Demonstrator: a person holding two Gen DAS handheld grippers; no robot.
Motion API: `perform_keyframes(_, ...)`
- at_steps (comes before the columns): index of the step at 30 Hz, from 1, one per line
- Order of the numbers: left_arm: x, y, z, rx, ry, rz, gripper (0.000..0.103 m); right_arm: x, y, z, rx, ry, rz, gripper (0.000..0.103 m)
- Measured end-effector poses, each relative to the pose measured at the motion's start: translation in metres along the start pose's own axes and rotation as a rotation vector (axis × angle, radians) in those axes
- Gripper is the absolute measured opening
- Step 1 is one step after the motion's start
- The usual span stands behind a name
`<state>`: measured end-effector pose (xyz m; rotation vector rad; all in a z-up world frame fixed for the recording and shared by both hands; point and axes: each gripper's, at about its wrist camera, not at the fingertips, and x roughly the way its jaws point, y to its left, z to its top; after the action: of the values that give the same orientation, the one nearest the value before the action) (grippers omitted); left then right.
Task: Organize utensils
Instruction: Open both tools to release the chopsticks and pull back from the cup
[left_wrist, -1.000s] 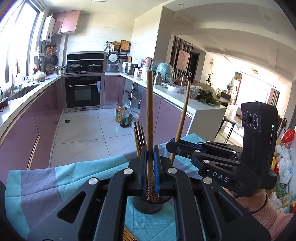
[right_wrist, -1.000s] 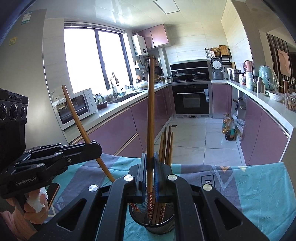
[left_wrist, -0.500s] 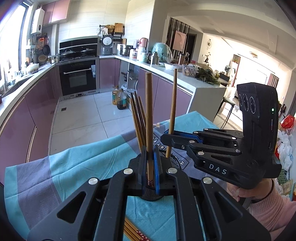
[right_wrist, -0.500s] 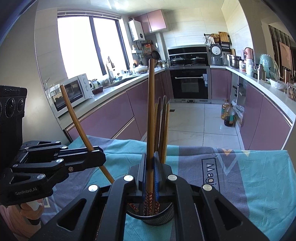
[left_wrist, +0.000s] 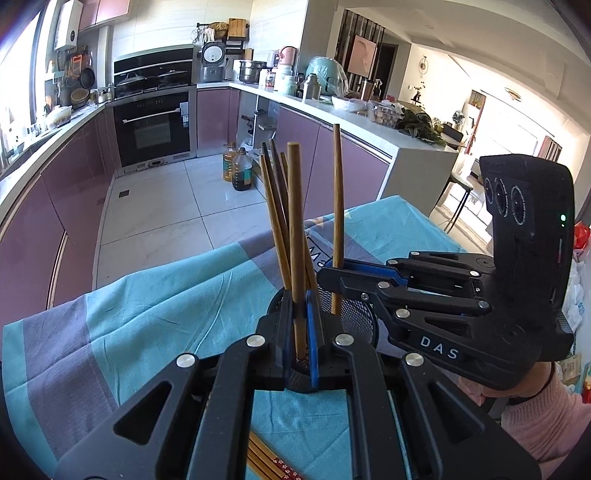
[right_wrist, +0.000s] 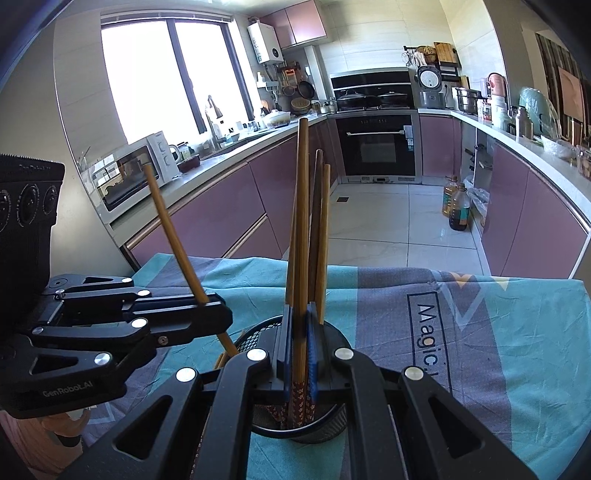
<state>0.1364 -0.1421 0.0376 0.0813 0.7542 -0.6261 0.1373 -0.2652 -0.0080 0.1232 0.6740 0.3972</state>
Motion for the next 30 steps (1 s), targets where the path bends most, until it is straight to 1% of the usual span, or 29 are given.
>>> perform_keyframes(6,0.014,0.010,0.013,-0.018,0.013,0.000,0.008,0.003,-0.004,0.001,0.022,0.000,0.002,0.007)
perform_keyframes(11,0.027,0.014,0.016,-0.036,0.034,-0.002,0.008,0.004,-0.008,0.000,0.036,0.001,0.006,0.007)
perform_keyframes(18,0.034,0.021,0.014,-0.052,0.040,-0.010,0.008,0.005,-0.010,-0.002,0.049,0.000,0.012,0.008)
perform_keyframes(23,0.031,0.027,0.010,-0.069,0.022,-0.003,0.008,-0.002,-0.008,-0.005,0.045,-0.008,0.022,0.008)
perform_keyframes(26,0.022,0.028,0.004,-0.072,-0.012,0.017,0.013,-0.010,-0.004,-0.007,0.038,-0.021,0.037,0.010)
perform_keyframes(27,0.016,0.029,0.001,-0.069,-0.030,0.030,0.015,-0.014,-0.002,-0.008,0.035,-0.027,0.044,0.013)
perform_keyframes(29,0.005,0.029,-0.004,-0.069,-0.066,0.055,0.024,-0.022,0.002,-0.009,0.022,-0.044,0.061,0.019)
perform_keyframes(30,-0.003,0.030,-0.008,-0.067,-0.090,0.064,0.026,-0.028,0.006,-0.011,0.009,-0.054,0.074,0.022)
